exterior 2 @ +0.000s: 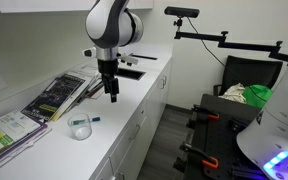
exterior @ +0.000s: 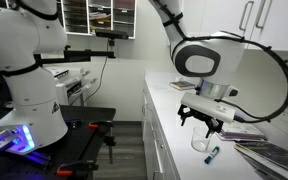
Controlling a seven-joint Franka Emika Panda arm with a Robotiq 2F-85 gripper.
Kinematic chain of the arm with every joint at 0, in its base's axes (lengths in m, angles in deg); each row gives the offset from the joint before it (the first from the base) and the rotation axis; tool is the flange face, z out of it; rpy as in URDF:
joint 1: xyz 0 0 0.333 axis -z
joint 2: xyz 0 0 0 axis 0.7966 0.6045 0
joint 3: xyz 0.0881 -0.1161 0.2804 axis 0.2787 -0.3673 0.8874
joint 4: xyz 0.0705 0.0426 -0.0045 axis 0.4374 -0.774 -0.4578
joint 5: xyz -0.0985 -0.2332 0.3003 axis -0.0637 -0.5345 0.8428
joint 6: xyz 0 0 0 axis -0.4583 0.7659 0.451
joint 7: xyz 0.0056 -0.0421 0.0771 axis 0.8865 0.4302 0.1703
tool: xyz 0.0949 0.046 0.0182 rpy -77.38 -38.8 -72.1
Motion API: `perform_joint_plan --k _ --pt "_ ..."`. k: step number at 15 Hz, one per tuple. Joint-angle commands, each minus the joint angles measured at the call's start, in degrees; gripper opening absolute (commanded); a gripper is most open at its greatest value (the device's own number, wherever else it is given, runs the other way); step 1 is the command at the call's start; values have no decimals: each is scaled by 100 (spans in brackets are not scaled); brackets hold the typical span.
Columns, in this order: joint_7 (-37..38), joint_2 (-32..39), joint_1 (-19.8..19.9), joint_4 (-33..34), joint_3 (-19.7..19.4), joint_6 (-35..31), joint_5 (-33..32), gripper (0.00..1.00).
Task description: Pick the marker and put it in the cup
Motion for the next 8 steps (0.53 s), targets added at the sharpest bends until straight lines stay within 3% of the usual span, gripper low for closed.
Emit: perform_joint_plan --k 1,8 --pt "482 493 -367 614 -369 272 -274 100" --pt "1999 1465 -1017 1292 -771 -850 -1077 100"
